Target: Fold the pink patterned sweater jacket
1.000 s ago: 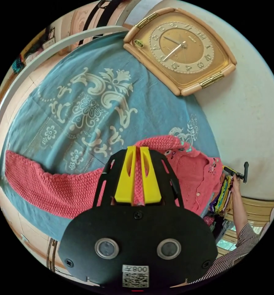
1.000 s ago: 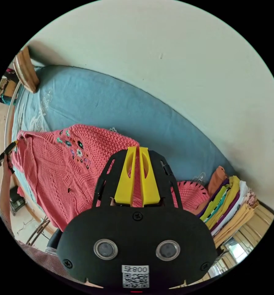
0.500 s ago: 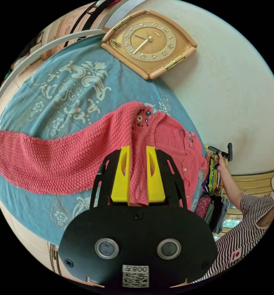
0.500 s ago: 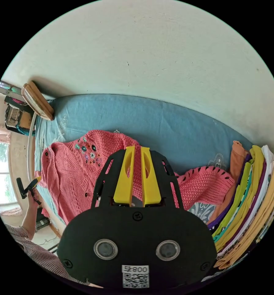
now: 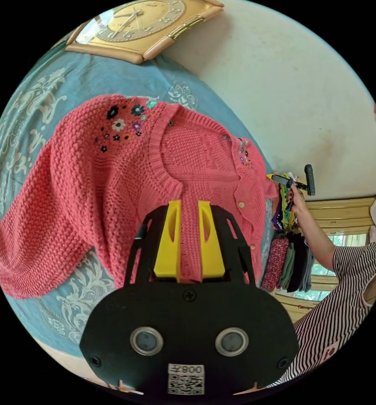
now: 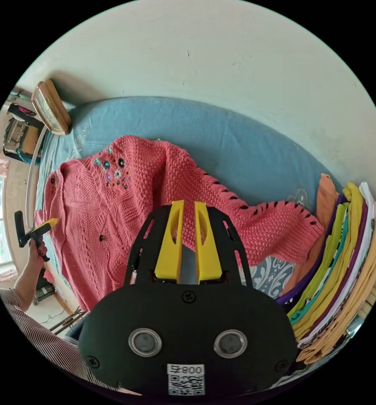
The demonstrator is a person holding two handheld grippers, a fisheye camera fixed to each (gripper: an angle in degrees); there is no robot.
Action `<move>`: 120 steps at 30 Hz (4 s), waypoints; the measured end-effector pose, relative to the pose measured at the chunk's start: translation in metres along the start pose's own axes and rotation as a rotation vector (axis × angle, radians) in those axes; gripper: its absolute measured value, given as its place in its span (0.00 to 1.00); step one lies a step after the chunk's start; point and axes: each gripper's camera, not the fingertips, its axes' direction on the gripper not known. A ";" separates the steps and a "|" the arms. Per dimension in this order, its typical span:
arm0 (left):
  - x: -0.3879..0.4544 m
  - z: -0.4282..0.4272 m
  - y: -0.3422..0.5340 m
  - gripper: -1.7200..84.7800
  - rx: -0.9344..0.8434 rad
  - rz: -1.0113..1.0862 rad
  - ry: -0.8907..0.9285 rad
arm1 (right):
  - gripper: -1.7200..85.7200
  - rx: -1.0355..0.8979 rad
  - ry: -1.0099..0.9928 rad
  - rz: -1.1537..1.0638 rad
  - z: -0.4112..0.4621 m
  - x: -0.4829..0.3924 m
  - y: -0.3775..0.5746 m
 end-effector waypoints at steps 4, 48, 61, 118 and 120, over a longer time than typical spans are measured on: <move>0.021 0.028 0.022 0.10 -0.062 -0.005 0.075 | 0.11 -0.082 0.059 -0.093 0.032 -0.017 0.023; 0.060 -0.035 0.534 0.14 -0.112 -0.776 0.061 | 0.10 -0.205 -0.455 -0.403 0.212 -0.353 0.012; 0.080 -0.042 0.603 0.11 -0.104 -0.740 0.158 | 0.10 -0.247 -0.417 -0.305 0.273 -0.436 -0.011; 0.183 -0.040 0.657 0.10 -0.195 -0.450 0.146 | 0.02 -0.309 -0.331 -0.637 0.240 -0.528 0.116; 0.158 -0.036 0.653 0.11 -0.182 -0.515 0.135 | 0.02 -0.414 -0.393 -0.740 0.246 -0.548 0.172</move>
